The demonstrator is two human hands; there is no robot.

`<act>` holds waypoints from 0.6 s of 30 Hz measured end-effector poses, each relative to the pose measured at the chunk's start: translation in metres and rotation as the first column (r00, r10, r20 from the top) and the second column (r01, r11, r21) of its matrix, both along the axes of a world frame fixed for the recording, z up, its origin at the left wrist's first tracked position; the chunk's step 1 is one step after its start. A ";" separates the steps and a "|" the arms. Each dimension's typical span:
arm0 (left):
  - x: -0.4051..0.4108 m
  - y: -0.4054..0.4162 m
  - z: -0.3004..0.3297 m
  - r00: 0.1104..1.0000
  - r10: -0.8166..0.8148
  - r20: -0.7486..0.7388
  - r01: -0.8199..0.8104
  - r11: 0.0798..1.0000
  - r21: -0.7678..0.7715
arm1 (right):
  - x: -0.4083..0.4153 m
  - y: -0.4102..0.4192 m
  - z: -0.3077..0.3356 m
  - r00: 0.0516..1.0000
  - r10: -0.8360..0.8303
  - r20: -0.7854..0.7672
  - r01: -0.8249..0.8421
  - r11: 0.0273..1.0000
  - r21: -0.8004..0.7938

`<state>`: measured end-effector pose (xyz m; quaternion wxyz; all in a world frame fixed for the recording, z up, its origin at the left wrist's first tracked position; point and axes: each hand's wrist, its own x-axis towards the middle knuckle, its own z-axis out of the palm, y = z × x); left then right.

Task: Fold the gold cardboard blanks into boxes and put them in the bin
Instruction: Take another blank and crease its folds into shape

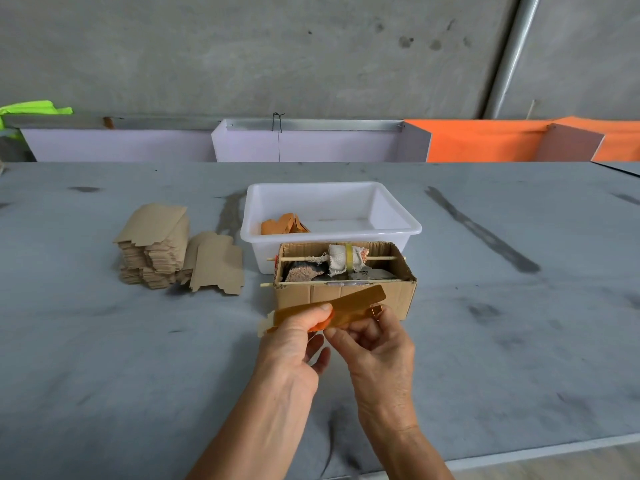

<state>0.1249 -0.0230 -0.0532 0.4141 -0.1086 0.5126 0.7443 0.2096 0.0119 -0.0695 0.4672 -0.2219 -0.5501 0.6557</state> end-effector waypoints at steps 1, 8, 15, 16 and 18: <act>0.001 -0.001 -0.001 1.000 -0.007 -0.005 0.007 1.000 -0.004 | 0.001 0.000 -0.001 1.000 -0.007 -0.013 0.007 1.000 -0.004; 0.008 -0.003 -0.008 0.998 0.001 -0.056 0.000 1.000 0.017 | 0.008 0.002 -0.003 0.998 -0.044 -0.039 0.044 0.999 0.004; 0.015 -0.006 -0.011 0.991 0.054 -0.119 -0.049 0.998 0.042 | 0.007 -0.004 -0.005 1.000 -0.005 0.025 0.011 0.976 -0.216; 0.014 -0.006 -0.011 0.992 0.068 -0.111 -0.062 0.997 0.052 | 0.007 -0.004 -0.004 1.000 0.019 0.016 -0.014 0.966 -0.260; 0.012 -0.005 -0.010 0.992 0.092 -0.085 -0.086 0.994 0.073 | 0.009 -0.003 0.000 0.997 0.078 -0.002 -0.074 0.941 -0.331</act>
